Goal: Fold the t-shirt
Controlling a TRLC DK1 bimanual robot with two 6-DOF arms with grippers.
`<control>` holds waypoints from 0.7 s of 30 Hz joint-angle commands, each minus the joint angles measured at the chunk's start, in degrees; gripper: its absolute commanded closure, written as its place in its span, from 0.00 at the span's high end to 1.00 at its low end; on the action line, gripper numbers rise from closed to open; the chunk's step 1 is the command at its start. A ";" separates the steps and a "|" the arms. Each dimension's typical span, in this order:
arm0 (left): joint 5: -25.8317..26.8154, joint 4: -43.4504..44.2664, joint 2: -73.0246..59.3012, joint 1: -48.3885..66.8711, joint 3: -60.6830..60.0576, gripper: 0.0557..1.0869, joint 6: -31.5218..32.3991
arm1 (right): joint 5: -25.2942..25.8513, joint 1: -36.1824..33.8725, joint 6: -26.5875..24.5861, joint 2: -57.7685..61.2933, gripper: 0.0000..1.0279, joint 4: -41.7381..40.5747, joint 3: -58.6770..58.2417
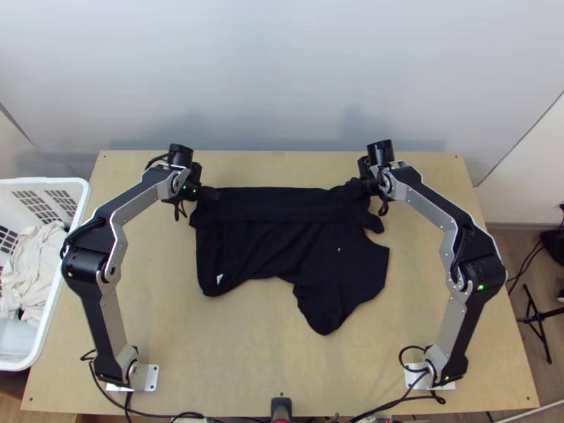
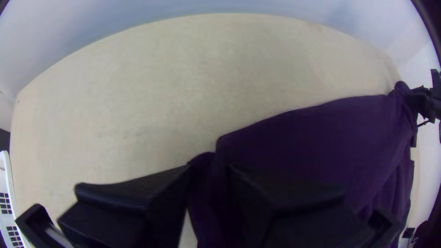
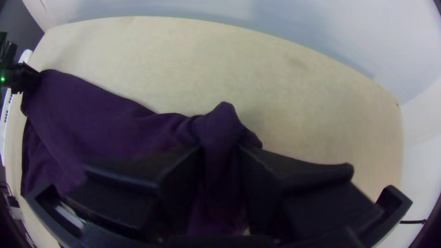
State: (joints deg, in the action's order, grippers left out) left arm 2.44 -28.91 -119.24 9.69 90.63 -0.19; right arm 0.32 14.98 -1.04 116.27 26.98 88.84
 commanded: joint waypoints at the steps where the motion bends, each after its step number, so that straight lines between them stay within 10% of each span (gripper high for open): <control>1: 1.52 2.63 -0.11 0.50 -1.42 0.04 0.80 | 0.03 -0.31 -0.54 1.59 0.03 1.85 2.66; 21: 1.52 2.10 -0.99 -7.50 0.69 0.04 11.44 | 0.03 -8.04 -1.16 -2.71 0.03 -0.70 -6.31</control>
State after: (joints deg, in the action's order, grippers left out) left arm 4.32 -26.24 -120.40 6.50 90.72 7.40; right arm 0.12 10.50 -1.83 115.87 27.55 86.21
